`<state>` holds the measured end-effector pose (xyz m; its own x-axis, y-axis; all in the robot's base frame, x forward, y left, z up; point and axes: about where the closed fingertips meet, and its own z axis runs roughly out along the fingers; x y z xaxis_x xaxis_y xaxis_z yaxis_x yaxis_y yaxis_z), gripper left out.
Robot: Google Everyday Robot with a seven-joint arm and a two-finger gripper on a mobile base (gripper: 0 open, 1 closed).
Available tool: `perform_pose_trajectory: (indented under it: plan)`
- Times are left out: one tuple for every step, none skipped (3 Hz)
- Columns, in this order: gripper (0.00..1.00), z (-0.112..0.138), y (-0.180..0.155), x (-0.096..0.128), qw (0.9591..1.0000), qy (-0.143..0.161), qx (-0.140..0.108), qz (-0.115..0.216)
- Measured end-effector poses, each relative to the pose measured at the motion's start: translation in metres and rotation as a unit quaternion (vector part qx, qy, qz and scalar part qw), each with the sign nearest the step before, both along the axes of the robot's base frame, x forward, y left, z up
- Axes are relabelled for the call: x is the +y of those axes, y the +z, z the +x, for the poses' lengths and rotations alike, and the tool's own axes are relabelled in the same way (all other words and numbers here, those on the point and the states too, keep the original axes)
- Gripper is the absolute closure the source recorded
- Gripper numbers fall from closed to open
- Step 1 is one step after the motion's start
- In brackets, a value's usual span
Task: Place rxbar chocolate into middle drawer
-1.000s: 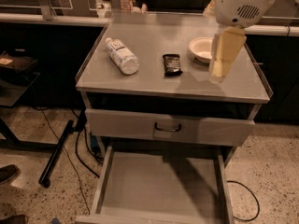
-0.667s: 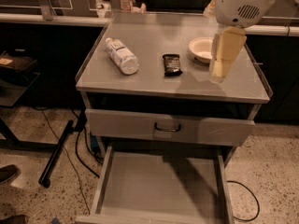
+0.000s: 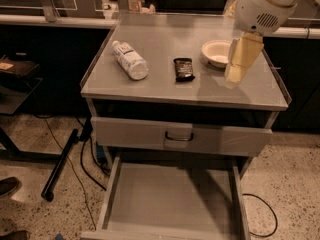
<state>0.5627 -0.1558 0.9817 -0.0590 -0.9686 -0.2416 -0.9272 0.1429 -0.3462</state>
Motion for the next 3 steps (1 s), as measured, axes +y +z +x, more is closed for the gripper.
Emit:
perform_pose_trajectory:
  plan:
    - [0.00,0.0075,-0.0169,-0.0098,0.9997,-0.017,0.009,0.018]
    - [0.00,0.0079,-0.0178,-0.0100,0.9996,-0.017,0.010,0.019]
    - [0.00,0.0079,-0.0189,-0.0097,0.9994,-0.013,0.003,0.031]
